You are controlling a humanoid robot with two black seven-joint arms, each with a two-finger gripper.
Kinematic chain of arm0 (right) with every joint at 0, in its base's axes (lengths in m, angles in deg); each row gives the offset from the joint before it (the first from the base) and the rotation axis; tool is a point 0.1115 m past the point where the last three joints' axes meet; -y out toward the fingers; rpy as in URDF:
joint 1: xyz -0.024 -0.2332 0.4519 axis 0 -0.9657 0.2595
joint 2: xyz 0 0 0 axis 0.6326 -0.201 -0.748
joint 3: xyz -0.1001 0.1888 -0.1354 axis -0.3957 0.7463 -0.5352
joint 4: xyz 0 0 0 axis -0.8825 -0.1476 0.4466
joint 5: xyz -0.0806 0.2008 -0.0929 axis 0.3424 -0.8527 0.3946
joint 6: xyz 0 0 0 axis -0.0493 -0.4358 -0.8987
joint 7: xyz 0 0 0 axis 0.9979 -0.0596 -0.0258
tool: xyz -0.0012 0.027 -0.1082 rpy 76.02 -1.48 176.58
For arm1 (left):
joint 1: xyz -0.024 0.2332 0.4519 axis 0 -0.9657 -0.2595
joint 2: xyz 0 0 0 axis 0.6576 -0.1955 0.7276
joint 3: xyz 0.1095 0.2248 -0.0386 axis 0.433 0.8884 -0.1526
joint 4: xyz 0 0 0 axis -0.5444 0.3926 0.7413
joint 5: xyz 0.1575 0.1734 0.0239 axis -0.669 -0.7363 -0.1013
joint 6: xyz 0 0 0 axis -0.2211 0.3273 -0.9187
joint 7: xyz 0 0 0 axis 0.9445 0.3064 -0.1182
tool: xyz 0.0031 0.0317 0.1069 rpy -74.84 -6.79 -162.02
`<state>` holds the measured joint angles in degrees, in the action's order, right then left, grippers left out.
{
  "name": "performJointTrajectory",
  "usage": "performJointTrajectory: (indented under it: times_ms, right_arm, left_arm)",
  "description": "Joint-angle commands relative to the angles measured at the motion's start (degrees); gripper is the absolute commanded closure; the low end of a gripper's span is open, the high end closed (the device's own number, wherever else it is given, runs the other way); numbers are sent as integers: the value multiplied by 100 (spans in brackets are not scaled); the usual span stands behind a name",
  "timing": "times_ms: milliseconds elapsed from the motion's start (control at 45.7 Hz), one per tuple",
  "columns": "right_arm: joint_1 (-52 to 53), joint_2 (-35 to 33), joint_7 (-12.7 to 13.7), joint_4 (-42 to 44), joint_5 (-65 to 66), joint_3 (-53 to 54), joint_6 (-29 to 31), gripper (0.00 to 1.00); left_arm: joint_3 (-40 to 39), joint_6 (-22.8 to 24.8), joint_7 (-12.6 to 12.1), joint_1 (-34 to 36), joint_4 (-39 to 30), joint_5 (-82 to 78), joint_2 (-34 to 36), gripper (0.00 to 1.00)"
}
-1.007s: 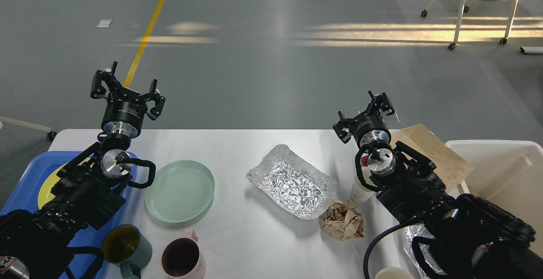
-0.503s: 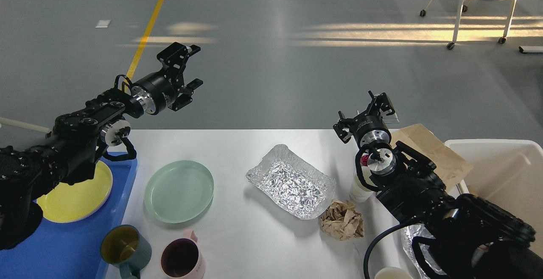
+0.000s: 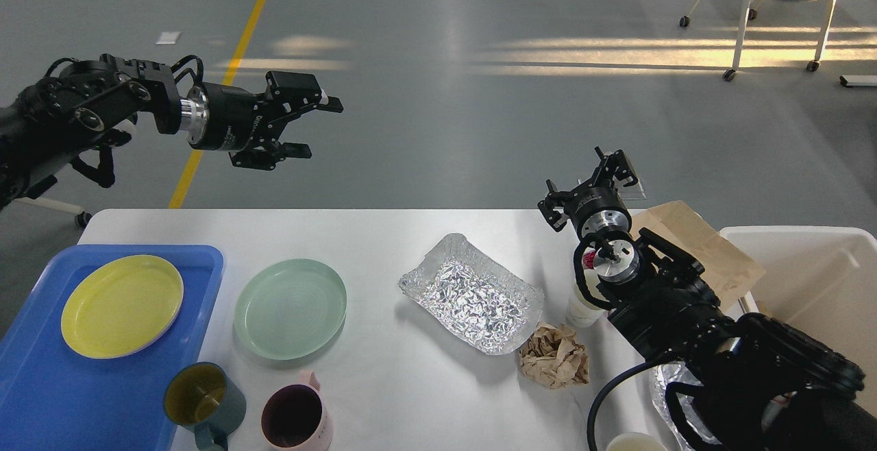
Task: Tidy desktop
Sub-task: 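Lower the left gripper toward the teal cup beside the tray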
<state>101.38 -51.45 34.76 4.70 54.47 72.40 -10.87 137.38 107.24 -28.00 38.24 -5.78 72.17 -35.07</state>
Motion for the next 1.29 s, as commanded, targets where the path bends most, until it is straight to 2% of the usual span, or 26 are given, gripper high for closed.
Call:
performJointTrajectory:
  times_ms: [0,131,328,416,482,766,963,1270]
  right_arm:
    - [0,0,0,-2,0,0,0,0]
    - [0,0,0,-2,0,0,0,0]
    - [0,0,0,-2,0,0,0,0]
    - [0,0,0,-2,0,0,0,0]
    - [0,0,0,-2,0,0,0,0]
    - [0,0,0,-2,0,0,0,0]
    - [0,0,0,-2,0,0,0,0]
    - [0,0,0,-2,0,0,0,0]
  left_arm:
    - [822,-38,8,682,-868,5,167,0]
    - [1542,-29,-1,1288,-1827,-13,440,0]
    - [2466,6,-1,2405,-3013,-48,431,0]
    - [2642,339,-1,2871,-3418,-337,458,0]
    - [2704,549,-1,3091,-3568,-793,449,0]
    - [2712,549,-10,3460,-3955,-1621,449,0]
    - [2871,549,-203,3820,-4262,-2402,458,0]
    - [2976,549,-230,4365,-4421,-3186,466,0]
